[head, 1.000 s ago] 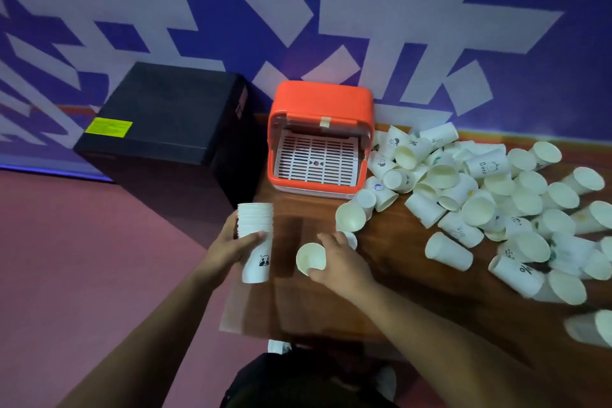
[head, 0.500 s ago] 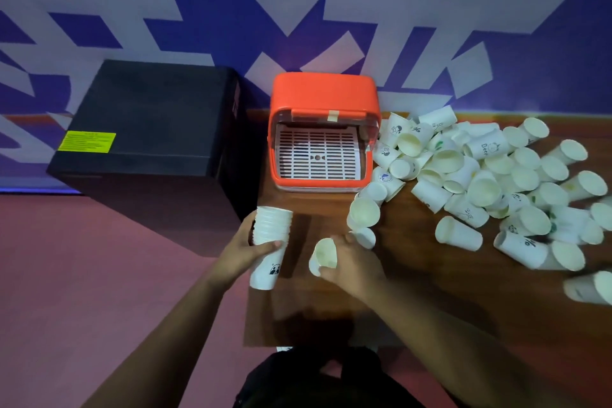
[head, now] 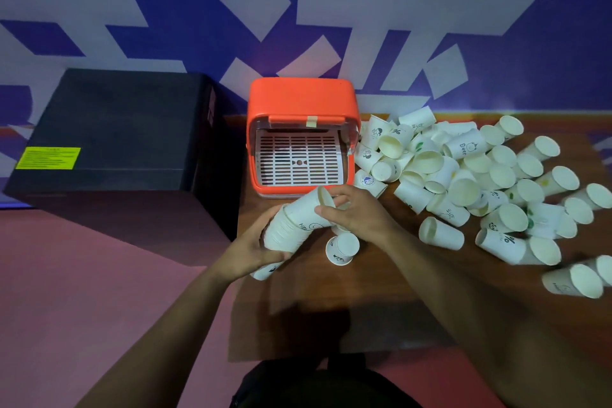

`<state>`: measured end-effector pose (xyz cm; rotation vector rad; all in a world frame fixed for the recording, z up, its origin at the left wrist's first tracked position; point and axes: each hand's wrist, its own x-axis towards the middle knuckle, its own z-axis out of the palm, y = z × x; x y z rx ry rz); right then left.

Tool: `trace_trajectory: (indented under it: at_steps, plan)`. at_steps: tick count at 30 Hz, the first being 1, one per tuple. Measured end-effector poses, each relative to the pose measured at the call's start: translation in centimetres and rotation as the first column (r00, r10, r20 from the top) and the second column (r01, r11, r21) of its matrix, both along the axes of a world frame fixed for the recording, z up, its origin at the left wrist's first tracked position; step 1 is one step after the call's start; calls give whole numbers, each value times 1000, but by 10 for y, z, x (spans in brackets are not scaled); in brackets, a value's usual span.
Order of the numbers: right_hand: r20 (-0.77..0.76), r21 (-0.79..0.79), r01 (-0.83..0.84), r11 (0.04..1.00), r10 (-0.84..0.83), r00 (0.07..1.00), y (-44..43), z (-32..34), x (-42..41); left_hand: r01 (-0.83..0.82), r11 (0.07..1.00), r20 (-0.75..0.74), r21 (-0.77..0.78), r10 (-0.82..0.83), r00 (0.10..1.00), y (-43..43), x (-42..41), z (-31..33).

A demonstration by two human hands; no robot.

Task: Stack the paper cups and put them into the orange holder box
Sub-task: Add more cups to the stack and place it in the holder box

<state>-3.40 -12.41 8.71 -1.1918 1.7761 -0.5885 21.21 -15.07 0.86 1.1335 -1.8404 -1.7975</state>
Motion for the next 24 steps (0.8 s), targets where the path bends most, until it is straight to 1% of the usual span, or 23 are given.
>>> trace_trajectory:
  at_steps: [2, 3, 5, 6, 8, 9, 10, 11, 13, 15, 18, 22, 24]
  plan:
    - [17, 0, -39, 999, 39, 999, -4, -3, 2, 40, 999, -6, -15, -40, 999, -2, -7, 3]
    - [10, 6, -86, 996, 86, 996, -5, -7, 4, 48, 999, -3, -17, -48, 999, -3, -10, 3]
    - [-2, 12, -182, 983, 182, 983, -5, -13, 10, 39, 999, 14, -2, -39, 999, -4, -13, 1]
    - [11, 6, -200, 980, 200, 980, -5, -15, 11, 20, 1000, 31, 11, -20, 999, -3, -15, -2]
    - [27, -23, -168, 986, 169, 985, -5, -20, 7, -53, 998, 84, 42, 49, 995, -1, -15, -6]
    - [-1, -40, -148, 988, 148, 989, -3, -22, 2, -99, 993, 112, 56, 93, 989, 0, -15, -8]
    - [-68, -35, -138, 990, 136, 988, -1, -27, -5, -139, 988, 125, 67, 130, 984, 1, -14, -11]
    - [-179, -9, -150, 989, 146, 973, 2, -32, -12, -166, 983, 130, 74, 156, 979, 2, -13, -14]
    - [-433, 69, -198, 978, 208, 877, 12, -47, -24, -193, 978, 146, 79, 180, 973, 6, -11, -20]
    - [-580, 79, -181, 980, 193, 791, 20, -58, -31, -206, 975, 172, 85, 189, 967, 10, -7, -25]
    - [-668, 54, -108, 993, 116, 735, 19, -71, -35, -220, 970, 201, 104, 196, 960, 16, -5, -31]
    - [-665, 196, -87, 977, 198, 720, 9, -93, -27, -255, 960, 224, 111, 226, 948, 21, -7, -32]
    - [-691, 213, -95, 972, 219, 689, 5, -102, -19, -253, 961, 234, 113, 222, 947, 23, -6, -33]
